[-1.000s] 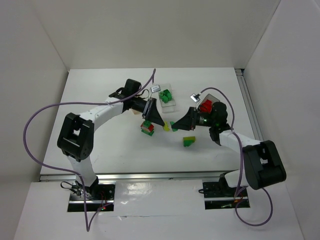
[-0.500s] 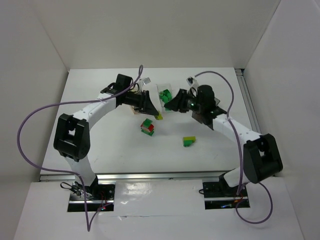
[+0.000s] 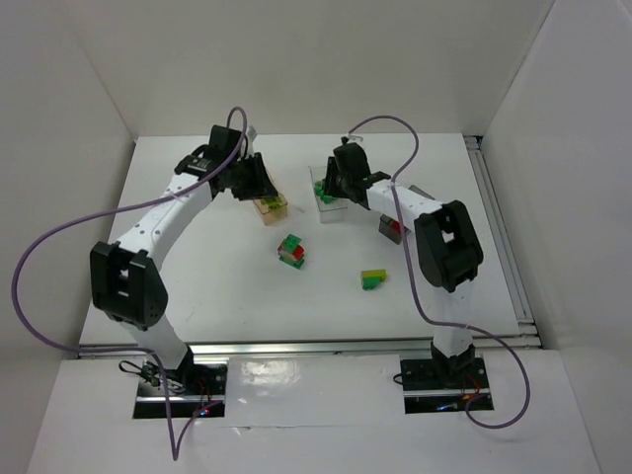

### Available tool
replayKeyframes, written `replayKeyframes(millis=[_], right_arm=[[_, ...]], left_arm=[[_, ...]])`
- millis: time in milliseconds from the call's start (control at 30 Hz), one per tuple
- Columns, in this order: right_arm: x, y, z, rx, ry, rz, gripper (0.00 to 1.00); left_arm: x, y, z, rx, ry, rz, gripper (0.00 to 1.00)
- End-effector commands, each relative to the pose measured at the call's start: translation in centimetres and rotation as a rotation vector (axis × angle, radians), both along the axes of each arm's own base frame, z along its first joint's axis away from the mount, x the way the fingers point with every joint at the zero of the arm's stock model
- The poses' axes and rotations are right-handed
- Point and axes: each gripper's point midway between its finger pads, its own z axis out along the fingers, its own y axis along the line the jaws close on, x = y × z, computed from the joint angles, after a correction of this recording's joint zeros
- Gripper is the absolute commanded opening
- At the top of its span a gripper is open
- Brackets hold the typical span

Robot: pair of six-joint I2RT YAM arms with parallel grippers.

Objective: Sort the legos into containers by color

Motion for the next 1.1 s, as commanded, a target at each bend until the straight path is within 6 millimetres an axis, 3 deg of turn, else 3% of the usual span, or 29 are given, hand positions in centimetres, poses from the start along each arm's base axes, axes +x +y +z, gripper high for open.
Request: replayKeyframes(millis=[0,33,100,133,167,200,233,267,300,333,367,400,433,467,500,533,567,600,633,667,700,733,767,833,933,1067], right_arm=[[1.4,-0.4,0.6,-0.099,-0.029,-0.049,0.55],[1.2,0.1,0.6,-0.106,-0.031,-0.035,0.7],[1.7,0.1,1.4,-0.107,-0.057,-0.039,0.92],[1.8,0.3,1.8,-0.112,-0.07,-0.047,0.96],[1.7,0.1,2.8,-0.113,-0.082,-0.057,0.98],[1.6,0.0,3.4,-0.108,-0.092,-0.058,1.0],[1.3,-0.3,3.6,-0.116,-0.09,-0.066,1.0],[1.0,-1.1,3.6,-0.133,-0.092,-0.088,1.0],[0.2,-1.0,5.7,-0.12,-0.125,-0.088,1.0],[-0.3,-1.7,6.3,-0.127,-0.135,-0.105,1.0],[-1.0,-2.0,7.1,-0.129,-0.157,-0.119,1.0],[-2.2,-2.9,6.1,-0.151,-0.135,-0.124,1.0],[-3.3,-3.7,8.5,-0.123,-0.171,-0.141,1.0],[-4.2,-4.4,8.7,-0.127,-0.176,-0.15,1.0],[-5.9,-5.4,6.9,-0.157,-0.133,-0.145,1.0],[-7.3,-5.9,8.5,-0.137,-0.157,-0.153,0.98],[-8.5,-6.6,8.0,-0.14,-0.133,-0.159,0.98],[-10.4,-7.6,5.8,-0.175,-0.087,-0.162,0.98],[-12.0,-7.9,6.8,-0.159,-0.102,-0.164,0.98],[-13.6,-8.4,5.8,-0.161,-0.06,-0.17,0.98],[-15.0,-8.6,5.0,-0.161,-0.031,-0.17,0.98],[-17.0,-9.3,2.9,-0.181,0.022,-0.169,0.98],[-18.6,-9.0,2.9,-0.141,0.034,-0.178,0.98],[-22.5,-9.2,0.0,-0.128,0.149,-0.178,0.99],[-26.8,-8.6,-3.2,-0.118,0.266,-0.14,0.99],[-28.5,-8.0,-5.3,-0.089,0.326,-0.139,0.99]], left_arm=[[3.7,3.0,-1.3,0.118,0.011,0.157,0.0],[4.9,2.9,-0.5,0.123,-0.015,0.171,0.0],[6.4,3.8,-2.7,0.172,0.018,0.208,0.0],[7.3,3.6,-2.2,0.168,0.007,0.209,0.08],[8.0,3.9,-4.1,0.184,0.05,0.214,0.24],[8.5,3.9,-4.6,0.195,0.061,0.219,0.4],[8.9,3.8,-5.0,0.2,0.072,0.218,0.5],[9.4,3.7,-4.5,0.199,0.07,0.218,0.68],[9.7,3.9,-5.0,0.213,0.078,0.226,0.77],[9.9,4.0,-5.8,0.23,0.095,0.232,0.83],[10.1,4.0,-5.5,0.226,0.085,0.233,0.89],[10.1,4.0,-5.5,0.226,0.085,0.233,0.94],[10.1,4.0,-5.5,0.226,0.085,0.233,0.98],[9.8,4.1,-4.4,0.219,0.067,0.235,1.0],[9.6,3.6,-3.5,0.213,0.05,0.226,1.0],[9.3,3.8,-2.9,0.216,0.039,0.232,1.0],[8.6,3.3,-2.2,0.213,0.028,0.22,0.96],[7.0,2.5,-0.6,0.208,-0.007,0.189,0.94],[6.8,1.8,0.6,0.193,-0.063,0.17,0.89],[5.9,0.8,1.5,0.178,-0.103,0.113,0.83],[3.9,0.1,-0.1,0.178,-0.083,0.057,0.82],[2.2,-1.4,2.2,0.137,-0.151,-0.007,0.82],[1.2,-2.9,2.7,0.099,-0.186,-0.091,0.82],[-1.8,-4.5,1.8,0.073,-0.164,-0.184,0.82],[-4.2,-5.8,0.3,0.074,-0.111,-0.246,0.83],[-6.1,-8.1,-0.5,0.045,-0.073,-0.309,0.84]])
